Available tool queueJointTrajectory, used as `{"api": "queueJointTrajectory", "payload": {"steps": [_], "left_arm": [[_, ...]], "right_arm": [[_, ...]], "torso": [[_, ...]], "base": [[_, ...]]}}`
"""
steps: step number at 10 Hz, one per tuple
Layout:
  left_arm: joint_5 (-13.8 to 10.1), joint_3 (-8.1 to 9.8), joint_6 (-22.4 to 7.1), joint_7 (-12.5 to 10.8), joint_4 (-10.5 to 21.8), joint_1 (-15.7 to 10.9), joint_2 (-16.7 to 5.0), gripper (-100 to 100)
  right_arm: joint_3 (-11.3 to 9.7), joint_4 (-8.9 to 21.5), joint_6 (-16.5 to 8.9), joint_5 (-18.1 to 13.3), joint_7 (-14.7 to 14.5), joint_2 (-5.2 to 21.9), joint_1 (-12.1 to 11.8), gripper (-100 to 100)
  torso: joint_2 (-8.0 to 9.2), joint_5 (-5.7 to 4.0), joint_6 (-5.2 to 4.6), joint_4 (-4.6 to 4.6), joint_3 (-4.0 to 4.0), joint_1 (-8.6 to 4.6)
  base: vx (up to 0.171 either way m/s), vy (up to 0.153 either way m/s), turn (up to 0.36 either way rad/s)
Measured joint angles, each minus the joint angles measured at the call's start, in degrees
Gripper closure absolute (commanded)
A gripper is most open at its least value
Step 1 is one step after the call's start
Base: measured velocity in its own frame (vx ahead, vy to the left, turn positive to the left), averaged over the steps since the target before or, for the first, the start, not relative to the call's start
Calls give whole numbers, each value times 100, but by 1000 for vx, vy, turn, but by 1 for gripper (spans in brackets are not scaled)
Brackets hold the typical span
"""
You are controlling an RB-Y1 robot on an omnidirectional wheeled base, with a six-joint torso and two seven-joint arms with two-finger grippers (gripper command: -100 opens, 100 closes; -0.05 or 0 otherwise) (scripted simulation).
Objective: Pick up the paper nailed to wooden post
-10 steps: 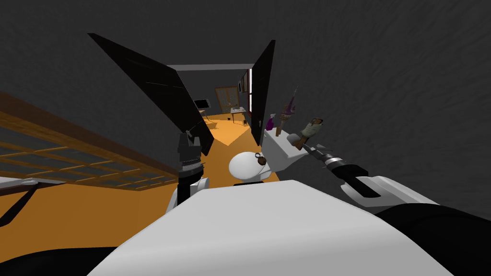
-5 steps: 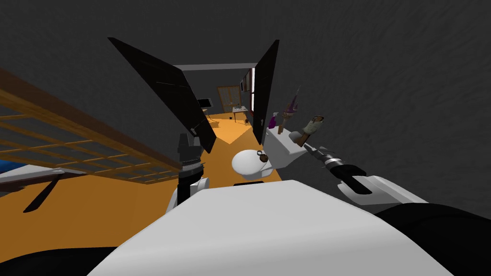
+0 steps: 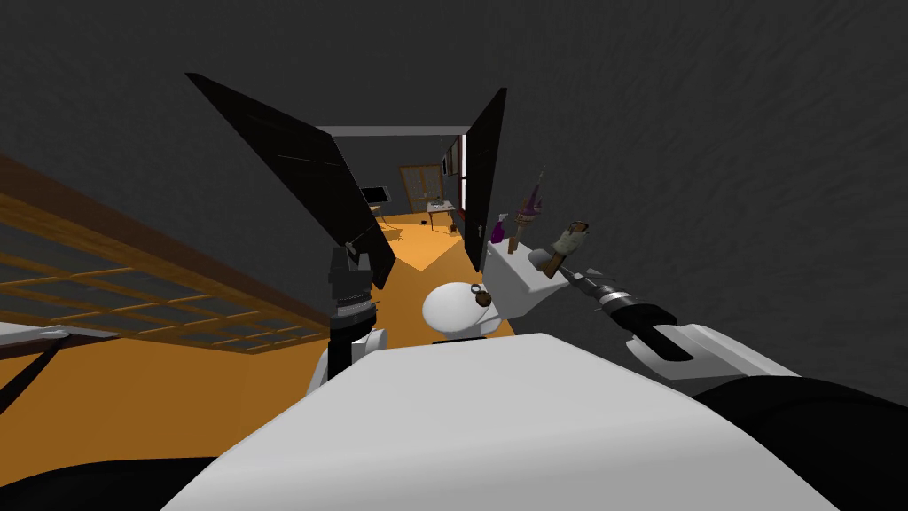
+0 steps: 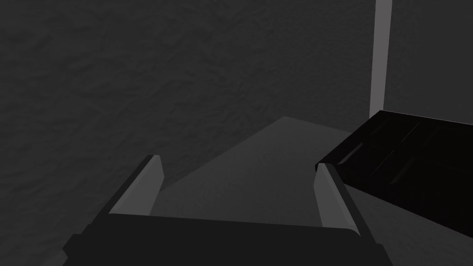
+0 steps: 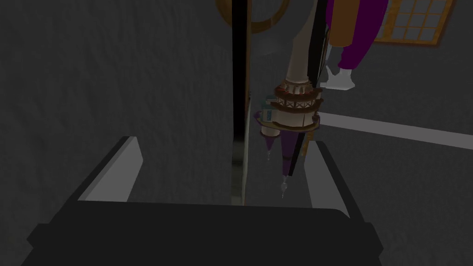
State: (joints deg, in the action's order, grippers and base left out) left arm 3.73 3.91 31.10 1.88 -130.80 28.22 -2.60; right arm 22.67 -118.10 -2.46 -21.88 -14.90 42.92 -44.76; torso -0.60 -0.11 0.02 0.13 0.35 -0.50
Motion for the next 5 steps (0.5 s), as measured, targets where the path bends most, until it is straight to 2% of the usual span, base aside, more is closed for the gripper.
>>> {"api": "queueJointTrajectory", "payload": {"steps": [2,5], "left_arm": [[0,-1,0,0,0,-2,1,0],[0,-1,0,0,0,-2,1,0]], "right_arm": [[101,-116,199,20,9,14,-106,-100],[110,-155,234,23,13,17,-119,-100]], "torso": [[57,9,0,-13,-33,35],[67,10,-2,-15,-39,44]], "base": [[-1,-4,11],[0,1,-4]]}}
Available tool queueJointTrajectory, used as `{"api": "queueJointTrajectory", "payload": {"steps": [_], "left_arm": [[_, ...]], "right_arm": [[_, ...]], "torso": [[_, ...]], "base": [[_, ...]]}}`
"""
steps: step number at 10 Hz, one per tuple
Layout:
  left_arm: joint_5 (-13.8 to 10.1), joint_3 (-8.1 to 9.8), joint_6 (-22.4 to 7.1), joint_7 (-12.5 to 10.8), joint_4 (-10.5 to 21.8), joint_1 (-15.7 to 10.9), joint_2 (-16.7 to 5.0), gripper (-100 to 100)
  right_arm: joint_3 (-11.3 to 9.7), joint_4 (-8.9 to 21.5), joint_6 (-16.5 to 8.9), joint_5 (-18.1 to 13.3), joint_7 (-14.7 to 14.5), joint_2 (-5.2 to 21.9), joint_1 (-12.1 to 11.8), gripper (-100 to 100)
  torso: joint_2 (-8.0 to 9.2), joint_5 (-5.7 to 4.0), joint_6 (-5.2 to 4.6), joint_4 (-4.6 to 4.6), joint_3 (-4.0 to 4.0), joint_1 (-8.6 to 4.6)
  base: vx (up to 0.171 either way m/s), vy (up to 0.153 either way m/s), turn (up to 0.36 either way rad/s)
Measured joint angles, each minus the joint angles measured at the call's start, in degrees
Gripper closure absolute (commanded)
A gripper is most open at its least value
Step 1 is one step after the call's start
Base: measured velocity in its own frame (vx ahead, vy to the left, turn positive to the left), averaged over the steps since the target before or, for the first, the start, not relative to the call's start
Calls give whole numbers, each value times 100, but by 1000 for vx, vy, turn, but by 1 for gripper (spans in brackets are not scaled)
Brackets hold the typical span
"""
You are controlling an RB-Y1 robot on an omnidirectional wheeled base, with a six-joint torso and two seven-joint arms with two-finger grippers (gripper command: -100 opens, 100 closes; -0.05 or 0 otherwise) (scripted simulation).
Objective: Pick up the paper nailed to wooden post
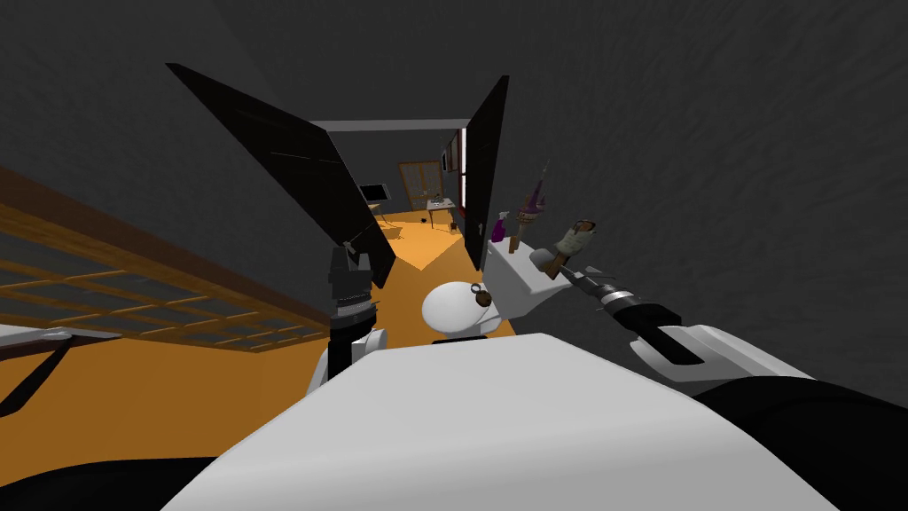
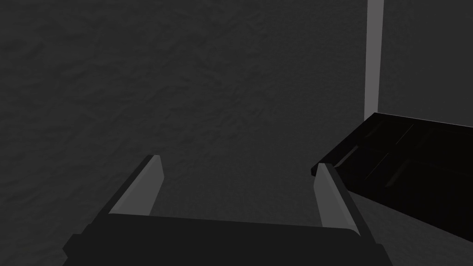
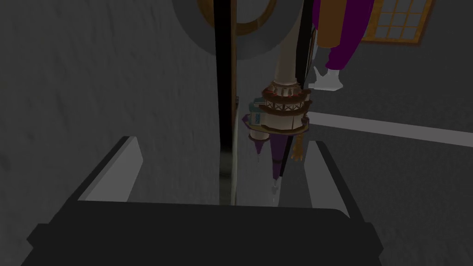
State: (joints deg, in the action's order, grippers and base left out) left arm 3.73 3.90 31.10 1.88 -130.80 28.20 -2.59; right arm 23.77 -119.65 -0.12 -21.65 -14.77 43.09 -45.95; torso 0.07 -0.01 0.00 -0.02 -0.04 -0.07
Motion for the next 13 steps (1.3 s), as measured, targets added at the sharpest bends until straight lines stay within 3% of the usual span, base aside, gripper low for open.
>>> {"api": "queueJointTrajectory", "payload": {"steps": [6,9,11,13], "left_arm": [[0,0,0,0,0,0,0,0],[0,0,0,0,0,0,0,0],[0,0,0,0,0,0,0,0],[0,0,0,0,0,0,0,0]], "right_arm": [[0,-1,-2,1,1,1,-1,-100],[213,292,-21,-195,279,275,8,-100],[255,135,-62,-115,299,284,-159,-100],[154,-91,-152,6,207,241,-217,-100]], "torso": [[0,-1,1,0,0,-4],[7,-1,-3,-2,-4,-6],[-1,-3,2,0,1,-12],[-1,-2,3,0,1,-10]], "base": [[-1,0,3],[4,-18,-105],[-1,-17,39],[0,-17,49]]}}
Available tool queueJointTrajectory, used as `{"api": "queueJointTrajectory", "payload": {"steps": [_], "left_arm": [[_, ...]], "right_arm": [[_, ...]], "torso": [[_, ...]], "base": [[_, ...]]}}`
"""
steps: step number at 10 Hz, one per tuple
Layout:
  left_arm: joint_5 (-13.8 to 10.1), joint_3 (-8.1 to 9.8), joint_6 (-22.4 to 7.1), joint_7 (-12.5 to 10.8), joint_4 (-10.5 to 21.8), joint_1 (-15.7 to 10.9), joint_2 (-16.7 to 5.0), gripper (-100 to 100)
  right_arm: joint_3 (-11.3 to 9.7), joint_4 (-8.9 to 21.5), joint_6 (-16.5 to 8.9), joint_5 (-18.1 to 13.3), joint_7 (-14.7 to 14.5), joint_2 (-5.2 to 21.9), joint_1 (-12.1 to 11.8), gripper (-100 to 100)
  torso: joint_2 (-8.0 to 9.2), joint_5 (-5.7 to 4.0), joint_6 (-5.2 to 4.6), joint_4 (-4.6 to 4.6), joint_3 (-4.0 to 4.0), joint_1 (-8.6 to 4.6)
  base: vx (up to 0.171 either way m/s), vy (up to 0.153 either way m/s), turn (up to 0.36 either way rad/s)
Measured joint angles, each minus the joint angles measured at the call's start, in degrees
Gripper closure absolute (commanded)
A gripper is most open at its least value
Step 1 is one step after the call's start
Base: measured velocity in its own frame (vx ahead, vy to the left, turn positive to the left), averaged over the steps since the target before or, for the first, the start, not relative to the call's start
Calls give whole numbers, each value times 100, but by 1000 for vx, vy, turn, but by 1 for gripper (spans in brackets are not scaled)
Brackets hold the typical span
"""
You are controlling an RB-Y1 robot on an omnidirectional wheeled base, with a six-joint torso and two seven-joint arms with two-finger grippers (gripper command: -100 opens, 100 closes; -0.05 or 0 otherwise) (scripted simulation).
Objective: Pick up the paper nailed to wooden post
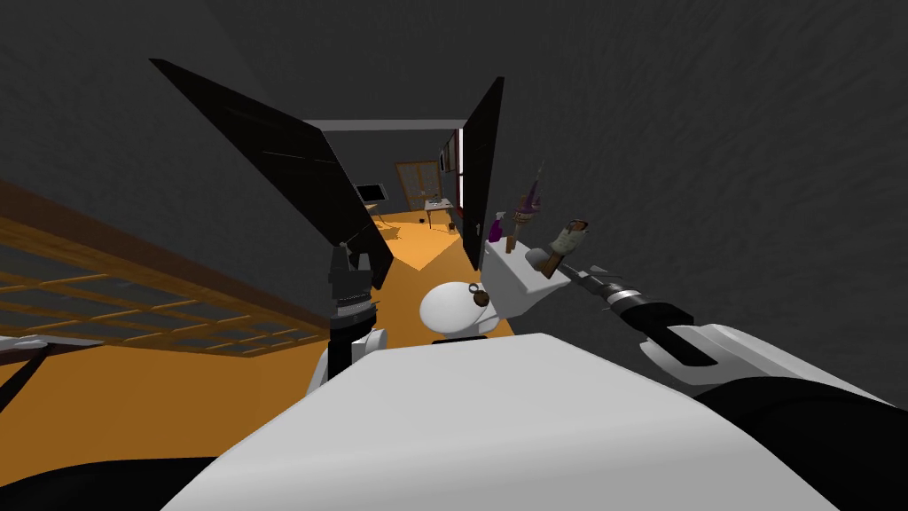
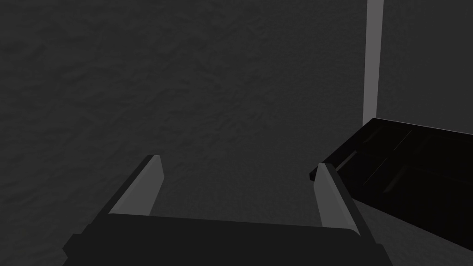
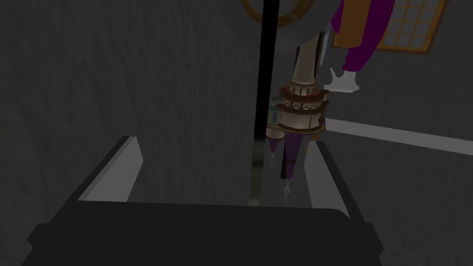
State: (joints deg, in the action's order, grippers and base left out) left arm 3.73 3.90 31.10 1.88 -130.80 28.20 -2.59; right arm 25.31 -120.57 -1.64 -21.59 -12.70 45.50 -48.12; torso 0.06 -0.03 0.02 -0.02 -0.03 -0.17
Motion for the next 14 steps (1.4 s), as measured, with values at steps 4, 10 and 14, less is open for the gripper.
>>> {"api": "queueJointTrajectory", "payload": {"steps": [4,10,14], "left_arm": [[0,0,0,0,0,0,0,0],[0,0,0,0,0,0,0,0],[0,-1,0,0,0,0,1,0]], "right_arm": [[-9,-72,-8,57,-40,-20,-47,-100],[-56,-41,-102,84,-100,-43,-33,-100],[-184,238,-530,255,-404,-132,-1,-100]], "torso": [[1,2,-2,0,-1,7],[5,2,-4,-1,-3,15],[23,7,-3,-5,-13,31]], "base": [[0,-1,4],[-9,15,-22],[-53,70,-24]]}}
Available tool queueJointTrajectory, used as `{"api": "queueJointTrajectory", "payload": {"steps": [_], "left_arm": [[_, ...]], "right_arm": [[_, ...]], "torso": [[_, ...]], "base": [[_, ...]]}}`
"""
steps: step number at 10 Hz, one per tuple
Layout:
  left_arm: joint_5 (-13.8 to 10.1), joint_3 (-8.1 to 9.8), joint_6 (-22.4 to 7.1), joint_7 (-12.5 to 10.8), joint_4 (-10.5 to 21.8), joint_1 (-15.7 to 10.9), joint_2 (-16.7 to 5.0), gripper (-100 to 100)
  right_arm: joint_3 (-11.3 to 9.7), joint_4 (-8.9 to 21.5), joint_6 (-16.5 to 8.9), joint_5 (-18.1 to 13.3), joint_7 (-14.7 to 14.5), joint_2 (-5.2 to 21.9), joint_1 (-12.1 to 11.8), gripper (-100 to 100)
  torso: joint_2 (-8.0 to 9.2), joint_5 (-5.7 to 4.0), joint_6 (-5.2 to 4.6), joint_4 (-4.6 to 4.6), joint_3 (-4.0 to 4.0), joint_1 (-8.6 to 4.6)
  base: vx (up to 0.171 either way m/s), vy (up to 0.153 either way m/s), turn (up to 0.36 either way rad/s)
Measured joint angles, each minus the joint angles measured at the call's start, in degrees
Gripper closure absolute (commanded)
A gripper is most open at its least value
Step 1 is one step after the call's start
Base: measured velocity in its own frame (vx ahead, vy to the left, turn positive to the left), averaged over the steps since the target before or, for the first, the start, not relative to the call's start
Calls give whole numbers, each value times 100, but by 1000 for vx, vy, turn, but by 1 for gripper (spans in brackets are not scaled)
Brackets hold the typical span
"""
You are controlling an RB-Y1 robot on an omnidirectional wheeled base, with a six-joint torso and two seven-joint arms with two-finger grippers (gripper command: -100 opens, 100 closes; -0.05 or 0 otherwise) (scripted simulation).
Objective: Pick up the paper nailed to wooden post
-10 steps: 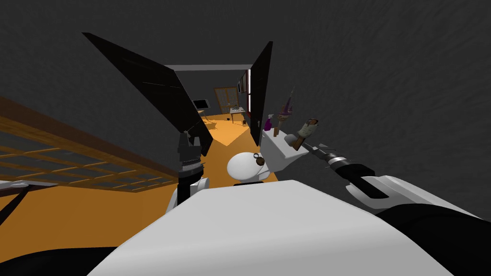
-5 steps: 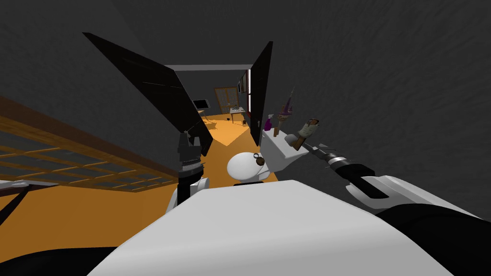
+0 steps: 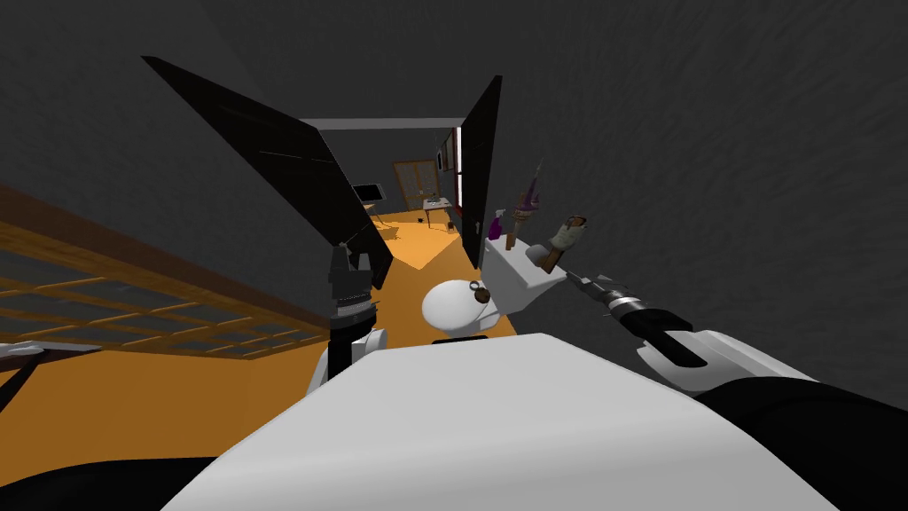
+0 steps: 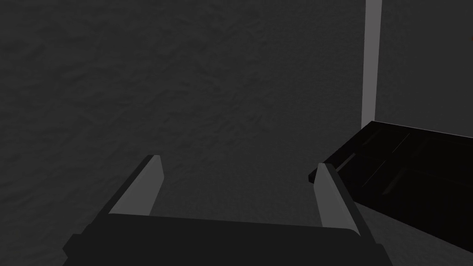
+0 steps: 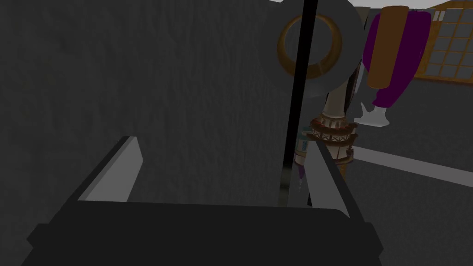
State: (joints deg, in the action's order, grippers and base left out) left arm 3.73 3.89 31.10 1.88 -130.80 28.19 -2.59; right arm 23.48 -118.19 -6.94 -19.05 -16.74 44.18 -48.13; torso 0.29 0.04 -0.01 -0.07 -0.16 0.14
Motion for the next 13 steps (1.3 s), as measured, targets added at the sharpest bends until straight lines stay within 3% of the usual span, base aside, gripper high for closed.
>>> {"api": "queueJointTrajectory", "payload": {"steps": [2,6,9,10,11,13], "left_arm": [[0,0,0,0,0,0,0,0],[0,2,0,0,0,1,-2,0],[0,1,0,0,0,0,-1,0],[0,1,0,0,0,1,-1,0],[0,1,0,0,0,1,-1,0],[0,0,0,0,0,-1,0,0]], "right_arm": [[-73,144,-163,35,-159,-108,24,-100],[30,62,218,-119,78,-51,150,-100],[134,-15,561,-200,254,-10,187,-100],[144,-23,585,-198,276,-1,185,0],[143,-22,582,-198,273,-2,186,-100],[-136,313,609,-193,184,51,576,-100]], "torso": [[-11,4,1,2,6,17],[-44,-12,2,10,25,-59],[-27,-8,4,6,16,-41],[-24,-7,1,6,14,-31],[-23,-6,1,5,13,-26],[27,-5,0,-6,-15,-22]], "base": [[9,85,74],[54,-71,40],[6,-39,68],[0,0,0],[-120,12,120],[-126,0,21]]}}
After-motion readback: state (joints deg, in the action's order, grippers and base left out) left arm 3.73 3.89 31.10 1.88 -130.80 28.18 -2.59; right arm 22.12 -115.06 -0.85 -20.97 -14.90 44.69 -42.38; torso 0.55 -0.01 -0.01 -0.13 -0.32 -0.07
